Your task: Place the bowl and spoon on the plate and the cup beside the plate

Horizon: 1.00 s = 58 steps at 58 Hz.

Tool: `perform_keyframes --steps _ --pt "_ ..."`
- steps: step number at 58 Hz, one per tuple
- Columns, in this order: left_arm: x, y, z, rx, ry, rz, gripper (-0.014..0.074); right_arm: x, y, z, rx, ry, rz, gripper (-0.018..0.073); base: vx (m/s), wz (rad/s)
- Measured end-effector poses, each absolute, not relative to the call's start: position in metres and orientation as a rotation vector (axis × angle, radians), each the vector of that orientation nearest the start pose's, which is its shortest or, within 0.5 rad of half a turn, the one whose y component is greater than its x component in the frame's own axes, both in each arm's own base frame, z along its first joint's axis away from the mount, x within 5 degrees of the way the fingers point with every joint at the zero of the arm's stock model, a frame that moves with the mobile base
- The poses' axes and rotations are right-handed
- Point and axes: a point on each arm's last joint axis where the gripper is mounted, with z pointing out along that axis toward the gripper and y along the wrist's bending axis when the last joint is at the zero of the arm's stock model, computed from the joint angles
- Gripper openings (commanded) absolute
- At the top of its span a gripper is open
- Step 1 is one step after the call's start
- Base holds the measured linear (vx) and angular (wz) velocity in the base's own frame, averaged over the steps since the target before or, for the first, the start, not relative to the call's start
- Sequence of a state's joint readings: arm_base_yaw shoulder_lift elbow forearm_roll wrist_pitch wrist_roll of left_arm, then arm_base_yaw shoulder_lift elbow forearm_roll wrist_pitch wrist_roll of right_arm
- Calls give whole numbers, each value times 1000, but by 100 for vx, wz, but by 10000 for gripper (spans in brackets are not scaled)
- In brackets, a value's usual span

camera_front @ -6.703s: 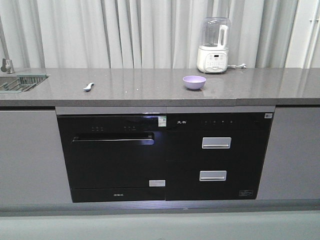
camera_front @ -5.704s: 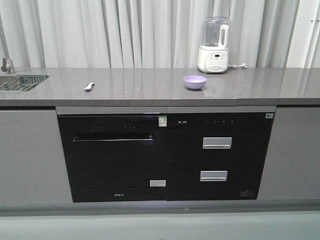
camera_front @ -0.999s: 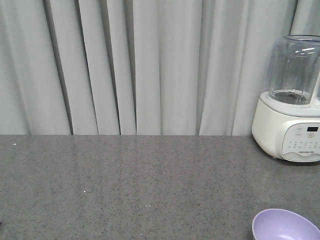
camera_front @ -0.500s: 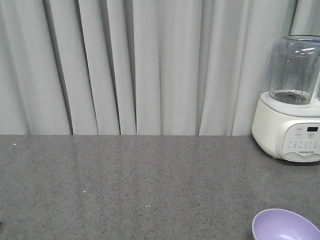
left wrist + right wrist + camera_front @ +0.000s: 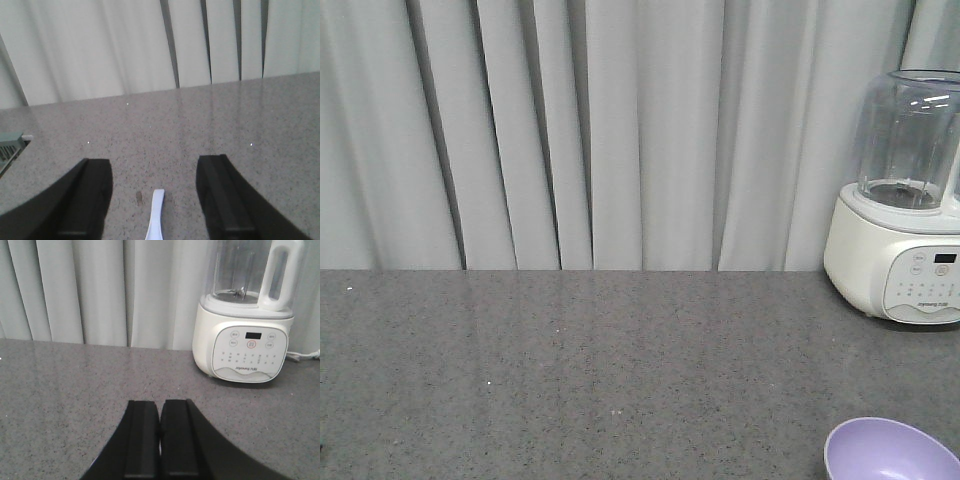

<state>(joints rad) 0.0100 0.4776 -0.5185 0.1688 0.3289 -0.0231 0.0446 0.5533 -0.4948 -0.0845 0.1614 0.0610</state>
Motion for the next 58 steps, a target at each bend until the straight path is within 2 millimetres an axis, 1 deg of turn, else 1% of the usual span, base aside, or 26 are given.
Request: perform_keyframes --steps 9,14,20,23,27,30,36,38,41,47,53,58 --pt "113 7 314 77 1858 159 526 130 5 315 -49 1755 4 438 0 0" --pt "119 9 308 72 1972 179 526 132 5 313 -49 1766 4 506 0 0" --pt "134 14 310 -12 2156 201 526 132 5 313 -49 1769 4 532 0 0" --pt "145 18 314 -64 2236 226 526 132 5 313 -49 1769 4 532 0 0" --pt "168 22 319 -94 2325 262 526 132 5 313 -49 1769 4 532 0 0" --pt "184 22 325 -90 2354 273 526 132 5 313 -49 1769 4 532 0 0" --pt "222 21 322 -31 2456 269 526 132 5 313 -49 1769 4 532 0 0" --pt "238 20 318 -7 2501 256 526 132 5 313 -49 1769 4 532 0 0" --pt "255 19 311 11 2557 239 526 132 5 313 -49 1769 4 532 0 0" --pt "289 18 289 21 2677 213 526 132 5 313 -49 1769 4 532 0 0" --pt "309 18 266 25 2767 212 526 132 5 313 -49 1769 4 532 0 0" --pt "318 18 249 30 2828 212 526 132 5 313 -49 1769 4 532 0 0"
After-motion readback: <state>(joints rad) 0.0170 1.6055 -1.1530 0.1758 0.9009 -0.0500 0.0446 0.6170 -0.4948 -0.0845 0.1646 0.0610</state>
